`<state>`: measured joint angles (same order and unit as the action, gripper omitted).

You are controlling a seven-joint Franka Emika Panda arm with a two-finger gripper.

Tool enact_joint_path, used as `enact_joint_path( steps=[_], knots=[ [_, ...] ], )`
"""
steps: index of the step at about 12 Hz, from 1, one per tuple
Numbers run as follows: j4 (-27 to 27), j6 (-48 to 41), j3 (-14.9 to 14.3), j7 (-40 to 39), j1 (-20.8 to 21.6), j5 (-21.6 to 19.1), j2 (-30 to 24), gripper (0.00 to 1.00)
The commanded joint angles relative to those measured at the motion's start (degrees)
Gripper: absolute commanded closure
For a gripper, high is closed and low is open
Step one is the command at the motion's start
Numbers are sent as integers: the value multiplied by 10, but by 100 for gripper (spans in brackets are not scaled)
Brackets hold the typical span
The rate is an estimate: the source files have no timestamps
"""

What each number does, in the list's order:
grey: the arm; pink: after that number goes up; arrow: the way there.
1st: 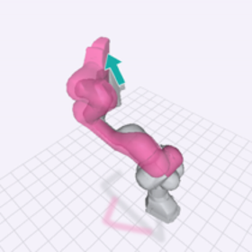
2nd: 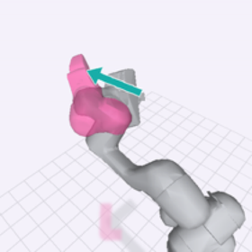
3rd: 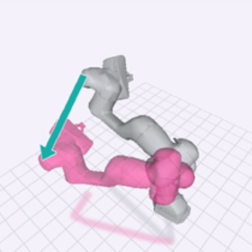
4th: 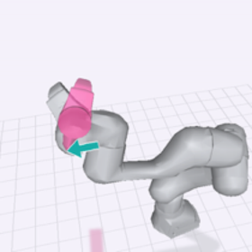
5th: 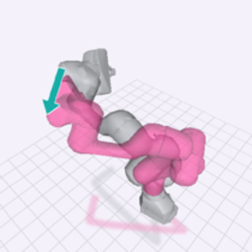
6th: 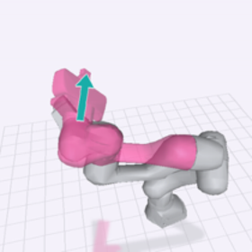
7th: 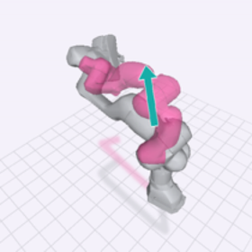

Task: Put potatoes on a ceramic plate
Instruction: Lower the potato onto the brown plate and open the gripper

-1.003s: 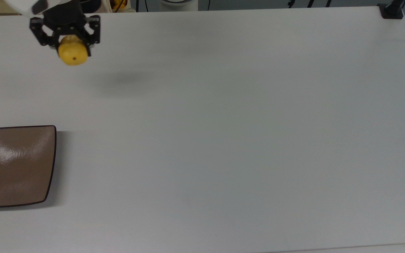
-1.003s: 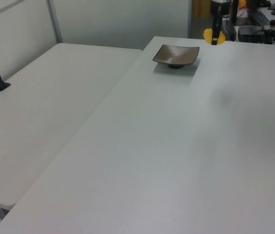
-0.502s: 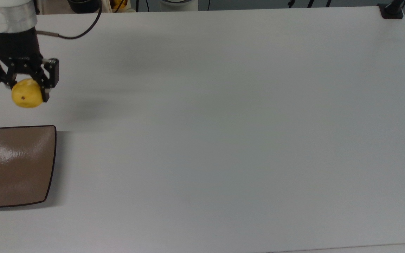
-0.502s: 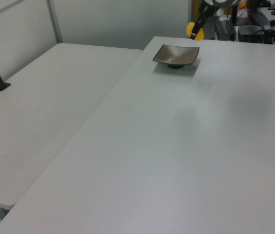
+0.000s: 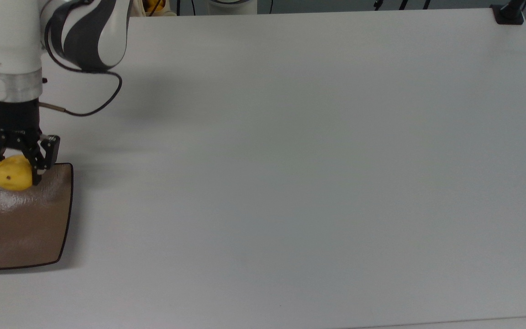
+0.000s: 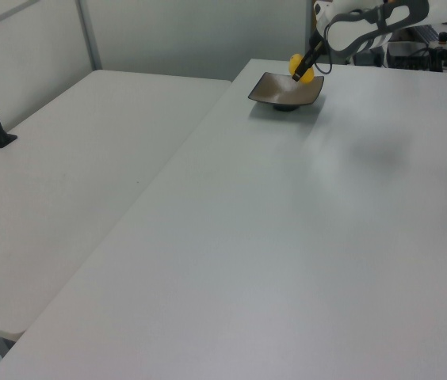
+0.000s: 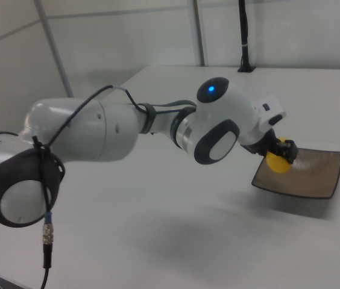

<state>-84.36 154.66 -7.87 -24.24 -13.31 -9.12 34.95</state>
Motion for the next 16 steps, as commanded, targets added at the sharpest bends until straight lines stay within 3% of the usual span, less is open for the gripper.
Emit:
enact_joint_path(
  steps=[1,5,6,9,11,12,16],
  knots=[
    [67,74,1,28,-5,-13,84,75],
    [84,114,1,32,-5,-12,121,66],
    [88,114,1,32,-6,-11,123,50],
    [87,115,1,32,-5,-11,123,16],
    [84,115,1,30,-5,-7,123,12],
    [82,116,1,29,-5,-6,123,0],
    [61,115,1,30,-1,-4,87,0]
  ],
)
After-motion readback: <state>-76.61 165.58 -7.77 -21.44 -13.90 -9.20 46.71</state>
